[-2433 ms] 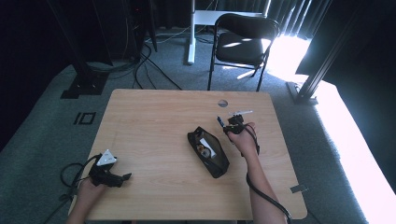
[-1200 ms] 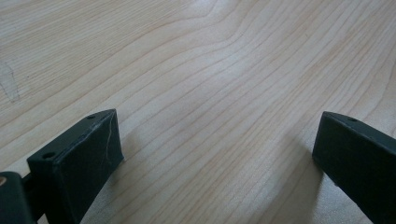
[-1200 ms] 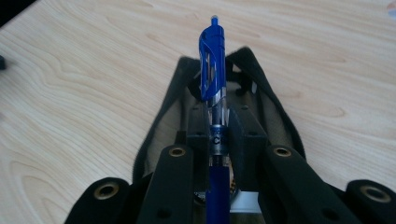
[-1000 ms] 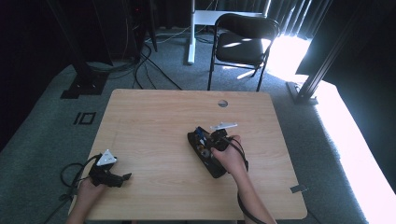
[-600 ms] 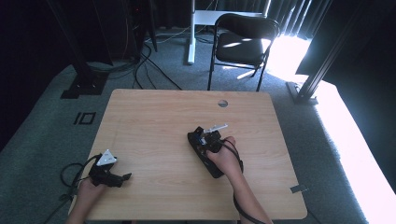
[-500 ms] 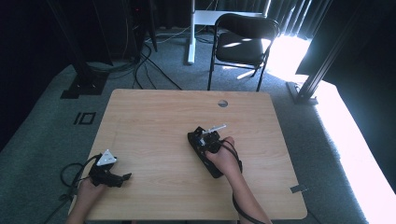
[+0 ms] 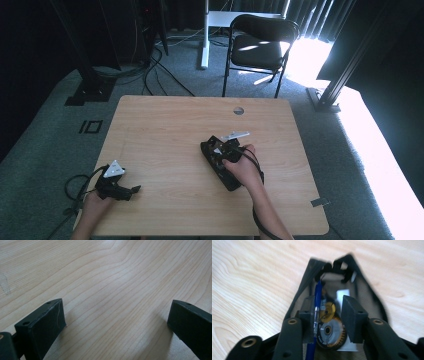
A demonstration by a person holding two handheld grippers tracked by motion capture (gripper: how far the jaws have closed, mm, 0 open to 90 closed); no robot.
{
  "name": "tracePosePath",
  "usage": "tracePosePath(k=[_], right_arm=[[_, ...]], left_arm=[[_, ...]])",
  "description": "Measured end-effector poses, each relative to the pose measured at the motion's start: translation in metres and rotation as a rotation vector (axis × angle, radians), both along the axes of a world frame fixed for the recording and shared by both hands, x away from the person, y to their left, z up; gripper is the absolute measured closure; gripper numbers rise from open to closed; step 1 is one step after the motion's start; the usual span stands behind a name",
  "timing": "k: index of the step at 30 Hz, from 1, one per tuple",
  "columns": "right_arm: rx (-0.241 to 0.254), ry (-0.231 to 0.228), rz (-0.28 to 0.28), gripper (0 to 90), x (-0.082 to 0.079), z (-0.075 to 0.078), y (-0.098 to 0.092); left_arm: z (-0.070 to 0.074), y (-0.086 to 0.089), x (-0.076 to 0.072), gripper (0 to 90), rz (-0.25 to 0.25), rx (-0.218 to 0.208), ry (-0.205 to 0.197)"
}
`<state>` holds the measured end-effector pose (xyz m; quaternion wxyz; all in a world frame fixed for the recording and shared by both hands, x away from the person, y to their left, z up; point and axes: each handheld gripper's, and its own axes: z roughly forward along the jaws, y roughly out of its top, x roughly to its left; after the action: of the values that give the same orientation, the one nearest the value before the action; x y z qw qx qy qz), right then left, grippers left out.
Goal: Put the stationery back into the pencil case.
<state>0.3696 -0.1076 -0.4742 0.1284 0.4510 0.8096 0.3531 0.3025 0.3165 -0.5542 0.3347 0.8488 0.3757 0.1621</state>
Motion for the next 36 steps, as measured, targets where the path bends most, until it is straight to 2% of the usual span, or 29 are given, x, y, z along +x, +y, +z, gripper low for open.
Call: tracePosePath(k=[2, 4, 9, 14, 18, 26, 36], right_arm=[[0.032, -0.034, -0.009, 55.6, -0.002, 0.007, -0.006], [0.056, -0.046, -0.019, 53.9, -0.003, 0.013, -0.012], [0.066, -0.090, -0.053, 50.4, -0.002, 0.022, -0.028], [0.069, -0.106, -0.084, 46.0, 0.000, 0.021, -0.044], [0.062, -0.127, -0.122, 46.4, 0.000, 0.020, -0.058], [0.052, -0.116, -0.173, 43.4, -0.002, 0.012, -0.085], [0.036, -0.094, -0.255, 41.5, -0.011, -0.010, -0.117]], left_arm=[[0.000, 0.000, 0.000, 1.6, 0.000, 0.000, 0.000], [0.000, 0.000, 0.000, 1.6, 0.000, 0.000, 0.000], [0.000, 0.000, 0.000, 1.6, 0.000, 0.000, 0.000], [0.000, 0.000, 0.000, 1.6, 0.000, 0.000, 0.000], [0.000, 0.000, 0.000, 1.6, 0.000, 0.000, 0.000], [0.000, 0.000, 0.000, 1.6, 0.000, 0.000, 0.000], [0.000, 0.000, 0.000, 1.6, 0.000, 0.000, 0.000]])
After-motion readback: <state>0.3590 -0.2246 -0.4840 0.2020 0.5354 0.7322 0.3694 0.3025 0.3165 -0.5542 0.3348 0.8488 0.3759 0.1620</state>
